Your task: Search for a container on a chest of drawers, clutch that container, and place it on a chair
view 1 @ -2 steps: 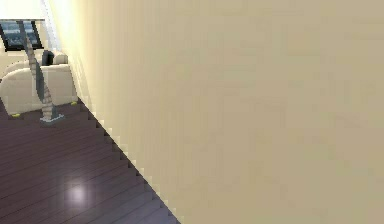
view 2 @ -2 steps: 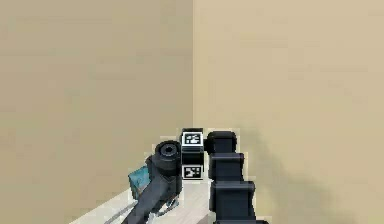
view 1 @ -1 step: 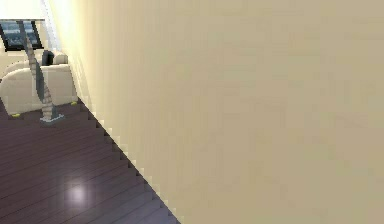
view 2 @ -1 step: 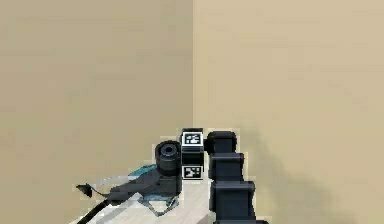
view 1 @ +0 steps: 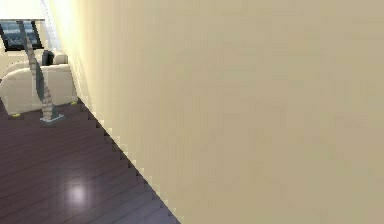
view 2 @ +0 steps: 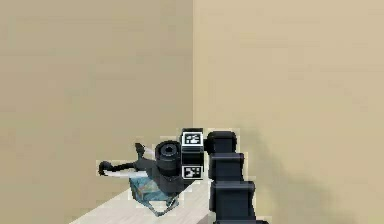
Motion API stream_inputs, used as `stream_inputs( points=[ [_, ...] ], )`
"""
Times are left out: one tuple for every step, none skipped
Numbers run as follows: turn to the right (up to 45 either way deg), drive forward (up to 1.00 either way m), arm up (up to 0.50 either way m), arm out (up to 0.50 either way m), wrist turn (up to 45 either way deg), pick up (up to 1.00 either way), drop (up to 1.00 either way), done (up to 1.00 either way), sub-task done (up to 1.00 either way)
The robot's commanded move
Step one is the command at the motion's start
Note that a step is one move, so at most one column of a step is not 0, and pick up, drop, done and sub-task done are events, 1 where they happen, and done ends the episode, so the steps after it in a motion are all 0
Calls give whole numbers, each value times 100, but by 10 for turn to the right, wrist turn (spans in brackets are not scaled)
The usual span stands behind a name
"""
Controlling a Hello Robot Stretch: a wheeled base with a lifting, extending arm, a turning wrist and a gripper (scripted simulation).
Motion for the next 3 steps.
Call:
stream_inputs(
  points=[
    [0,0,0,0,150,0,0,0,0],
    [0,0,-30,0,0,0,0,0,0],
    [0,0,0,0,0,100,0,0,0]
  ],
)
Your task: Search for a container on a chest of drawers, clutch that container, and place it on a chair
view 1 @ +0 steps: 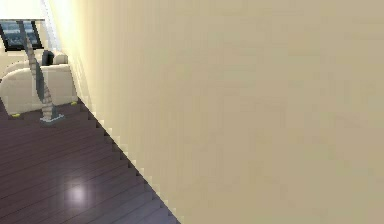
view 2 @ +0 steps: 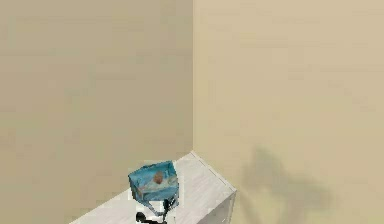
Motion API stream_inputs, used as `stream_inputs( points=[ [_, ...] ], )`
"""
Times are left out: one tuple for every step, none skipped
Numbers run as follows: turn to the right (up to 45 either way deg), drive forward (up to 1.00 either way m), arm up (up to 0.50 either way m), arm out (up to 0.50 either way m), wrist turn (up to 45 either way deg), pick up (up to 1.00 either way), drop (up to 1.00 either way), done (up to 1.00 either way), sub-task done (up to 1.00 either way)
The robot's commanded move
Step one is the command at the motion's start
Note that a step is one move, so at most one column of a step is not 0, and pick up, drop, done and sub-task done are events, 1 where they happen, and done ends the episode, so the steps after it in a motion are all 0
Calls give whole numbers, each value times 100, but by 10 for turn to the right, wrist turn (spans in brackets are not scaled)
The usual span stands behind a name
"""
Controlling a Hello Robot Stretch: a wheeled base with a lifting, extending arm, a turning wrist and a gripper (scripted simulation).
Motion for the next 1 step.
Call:
stream_inputs(
  points=[
    [0,0,10,0,0,0,0,0,0]
  ],
)
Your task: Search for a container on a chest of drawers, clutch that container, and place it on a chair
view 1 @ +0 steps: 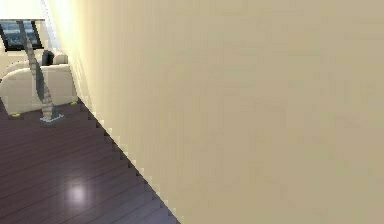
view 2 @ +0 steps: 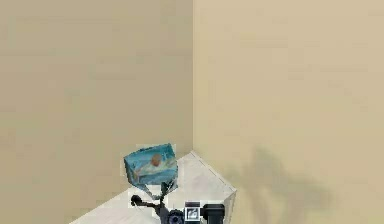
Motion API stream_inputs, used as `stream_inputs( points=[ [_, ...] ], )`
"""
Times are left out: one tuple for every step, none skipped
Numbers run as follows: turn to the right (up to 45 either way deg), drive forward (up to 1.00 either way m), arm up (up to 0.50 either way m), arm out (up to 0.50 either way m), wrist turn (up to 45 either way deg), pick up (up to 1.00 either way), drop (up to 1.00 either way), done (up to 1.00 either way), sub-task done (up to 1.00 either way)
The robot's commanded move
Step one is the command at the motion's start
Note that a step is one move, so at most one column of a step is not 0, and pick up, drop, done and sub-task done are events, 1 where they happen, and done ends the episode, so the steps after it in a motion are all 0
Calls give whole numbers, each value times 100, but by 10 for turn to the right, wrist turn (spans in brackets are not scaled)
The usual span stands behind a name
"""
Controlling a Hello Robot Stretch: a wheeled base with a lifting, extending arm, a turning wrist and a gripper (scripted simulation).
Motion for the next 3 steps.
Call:
stream_inputs(
  points=[
    [0,0,28,0,0,0,0,0,0],
    [0,0,0,0,-450,0,0,0,0],
    [0,0,0,0,-450,0,0,0,0]
  ],
)
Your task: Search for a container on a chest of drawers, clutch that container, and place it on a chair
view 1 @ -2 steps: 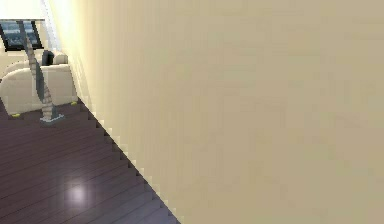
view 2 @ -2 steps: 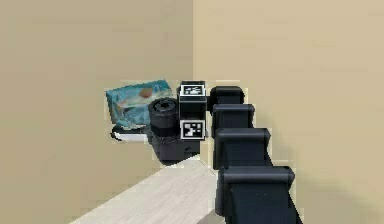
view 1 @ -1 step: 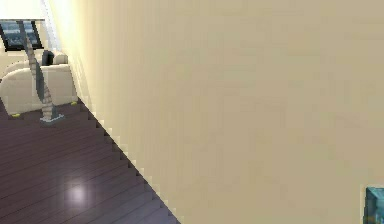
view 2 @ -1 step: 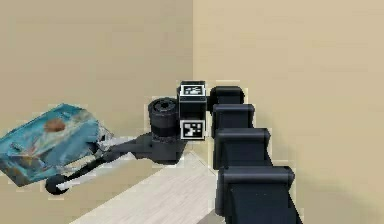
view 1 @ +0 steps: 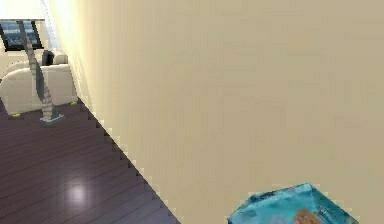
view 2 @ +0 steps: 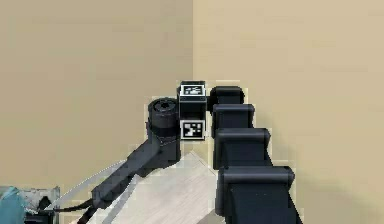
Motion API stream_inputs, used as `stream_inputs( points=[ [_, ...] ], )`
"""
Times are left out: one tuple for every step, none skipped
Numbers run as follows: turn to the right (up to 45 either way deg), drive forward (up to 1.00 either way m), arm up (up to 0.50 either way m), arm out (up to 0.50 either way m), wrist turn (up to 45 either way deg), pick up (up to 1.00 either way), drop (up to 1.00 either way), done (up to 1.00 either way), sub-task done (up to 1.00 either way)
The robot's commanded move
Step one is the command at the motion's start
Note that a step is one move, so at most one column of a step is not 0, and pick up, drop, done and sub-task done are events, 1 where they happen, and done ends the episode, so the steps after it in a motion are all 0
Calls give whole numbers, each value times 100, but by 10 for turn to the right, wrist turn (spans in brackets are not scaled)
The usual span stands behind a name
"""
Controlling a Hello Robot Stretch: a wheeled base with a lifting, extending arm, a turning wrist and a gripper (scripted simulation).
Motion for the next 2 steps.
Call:
stream_inputs(
  points=[
    [0,0,0,0,-90,0,0,0,0],
    [0,0,0,-12,0,0,0,0,0]
  ],
)
